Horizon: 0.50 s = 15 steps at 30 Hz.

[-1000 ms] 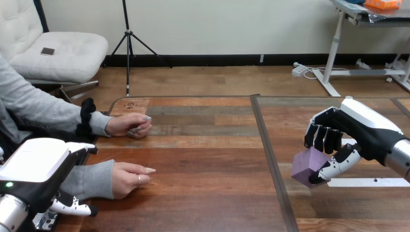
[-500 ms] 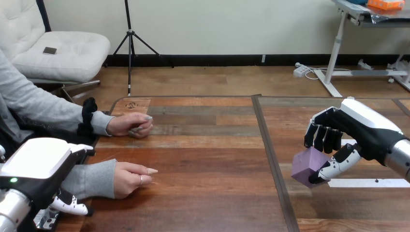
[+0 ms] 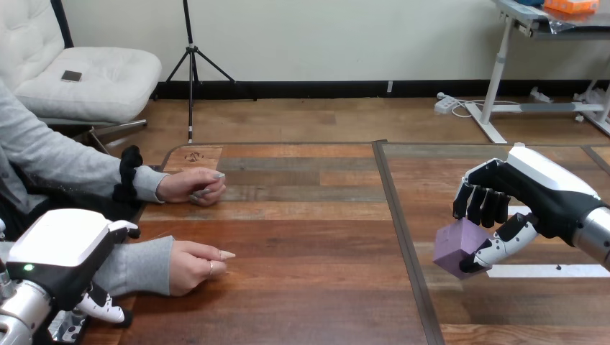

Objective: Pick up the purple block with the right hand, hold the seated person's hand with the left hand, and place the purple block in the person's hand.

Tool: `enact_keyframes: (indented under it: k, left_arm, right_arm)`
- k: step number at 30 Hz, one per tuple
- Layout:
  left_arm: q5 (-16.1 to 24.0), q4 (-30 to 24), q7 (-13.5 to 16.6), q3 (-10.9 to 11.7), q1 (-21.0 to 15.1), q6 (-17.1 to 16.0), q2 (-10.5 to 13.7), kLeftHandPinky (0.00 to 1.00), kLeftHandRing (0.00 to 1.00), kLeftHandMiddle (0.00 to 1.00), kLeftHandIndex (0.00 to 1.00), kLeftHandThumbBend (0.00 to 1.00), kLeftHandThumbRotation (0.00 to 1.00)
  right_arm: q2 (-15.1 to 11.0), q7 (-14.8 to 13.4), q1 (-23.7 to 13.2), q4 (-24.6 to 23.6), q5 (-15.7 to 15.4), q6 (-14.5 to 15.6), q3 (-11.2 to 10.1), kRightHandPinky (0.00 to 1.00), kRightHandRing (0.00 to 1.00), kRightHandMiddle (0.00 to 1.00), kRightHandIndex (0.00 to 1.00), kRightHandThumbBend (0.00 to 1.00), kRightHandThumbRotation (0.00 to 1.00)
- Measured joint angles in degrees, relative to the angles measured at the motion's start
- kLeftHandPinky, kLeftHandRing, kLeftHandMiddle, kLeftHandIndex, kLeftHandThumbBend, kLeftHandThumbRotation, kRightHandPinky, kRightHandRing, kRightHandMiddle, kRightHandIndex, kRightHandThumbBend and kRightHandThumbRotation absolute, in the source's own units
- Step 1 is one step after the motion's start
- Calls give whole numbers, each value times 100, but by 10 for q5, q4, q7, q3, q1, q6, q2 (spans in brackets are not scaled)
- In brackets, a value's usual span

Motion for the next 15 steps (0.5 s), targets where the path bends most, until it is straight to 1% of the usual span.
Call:
enact_keyframes:
  k: [5,11,15]
  left_arm:
    - [-8,36,26,-10,-20,-9,0,65,71,73,73,100,14]
    - [-10,87,63,-25,-44,-21,-1,59,66,69,70,100,9]
    - [-10,115,86,-37,-60,-25,-1,57,64,68,68,100,7]
  right_arm:
    - [0,0,0,0,0,0,-1,36,38,41,41,90,0]
    - [0,0,0,0,1,0,-2,36,38,41,41,91,0]
    - [0,0,0,0,1,0,-2,36,38,41,41,92,0]
